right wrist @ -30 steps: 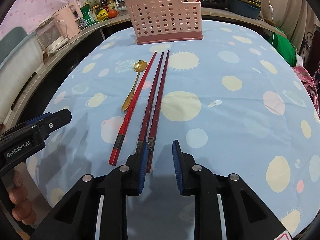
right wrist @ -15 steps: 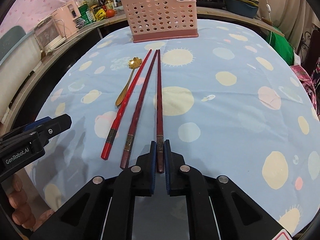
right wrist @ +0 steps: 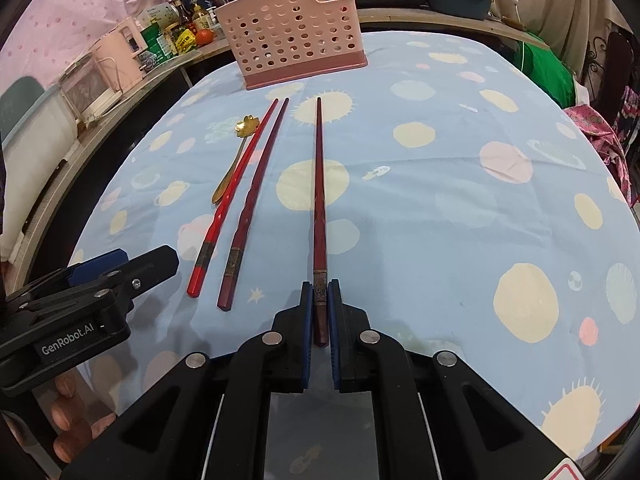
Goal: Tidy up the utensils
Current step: 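Close the right tool on a dark-red chopstick while the left tool closes on a red chopstick, then lift both chopsticks and carry them toward the pink basket with both tools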
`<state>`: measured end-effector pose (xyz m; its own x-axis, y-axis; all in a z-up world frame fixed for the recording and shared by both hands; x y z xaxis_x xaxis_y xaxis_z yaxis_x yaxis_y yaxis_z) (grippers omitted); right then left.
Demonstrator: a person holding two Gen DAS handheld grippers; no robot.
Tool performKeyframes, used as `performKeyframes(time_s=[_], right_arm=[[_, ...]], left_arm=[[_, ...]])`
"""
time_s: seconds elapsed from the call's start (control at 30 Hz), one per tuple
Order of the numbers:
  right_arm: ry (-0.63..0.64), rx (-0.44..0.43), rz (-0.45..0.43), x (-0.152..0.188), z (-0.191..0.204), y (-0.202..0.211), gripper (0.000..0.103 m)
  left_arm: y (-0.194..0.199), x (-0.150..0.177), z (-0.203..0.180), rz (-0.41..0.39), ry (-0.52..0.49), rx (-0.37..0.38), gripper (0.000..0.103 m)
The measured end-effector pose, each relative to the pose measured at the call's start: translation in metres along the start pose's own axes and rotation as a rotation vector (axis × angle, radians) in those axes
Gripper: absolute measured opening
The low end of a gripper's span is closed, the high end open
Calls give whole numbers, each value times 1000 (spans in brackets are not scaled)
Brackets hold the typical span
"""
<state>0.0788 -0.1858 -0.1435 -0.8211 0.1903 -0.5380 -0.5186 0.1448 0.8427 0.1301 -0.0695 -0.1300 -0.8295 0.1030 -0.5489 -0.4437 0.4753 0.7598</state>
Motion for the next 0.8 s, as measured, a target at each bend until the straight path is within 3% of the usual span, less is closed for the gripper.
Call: performKeyframes(time_s=[0.2, 0.37, 0.57, 0.67, 0.73, 0.8], right_arm=[[-15, -17, 0, 1, -1, 0, 7], [-20, -23, -6, 1, -1, 0, 7], [-19, -25, -10, 2, -2, 1, 7], [-12, -20, -14, 2, -2, 1, 7], [-8, -15, -16, 2, -1, 1, 7], [-4, -11, -17, 3, -1, 1, 7]], left_arm=[[-14, 3, -5, 17, -9, -9, 70], [-21, 2, -8, 19, -37, -41, 64], [-20, 1, -10, 19, -64, -52, 41], [-19, 2, -12, 18, -63, -37, 26], [-19, 2, -12, 21, -58, -24, 10], [-19, 3, -13, 26, -47, -4, 8]])
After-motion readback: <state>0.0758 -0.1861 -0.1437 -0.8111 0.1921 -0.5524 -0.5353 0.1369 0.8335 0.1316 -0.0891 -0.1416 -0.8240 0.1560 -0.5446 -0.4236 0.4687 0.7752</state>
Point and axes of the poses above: each gripper's, at about its wrist camera, not at the fingertips, and y roughly against the way its jaws point, z to its left, x to its underside, the point moved 10 cm from there along -y, roughly the way its jaws point, and after that the axes turned 15 degrees about x, right-handed, at the moved point
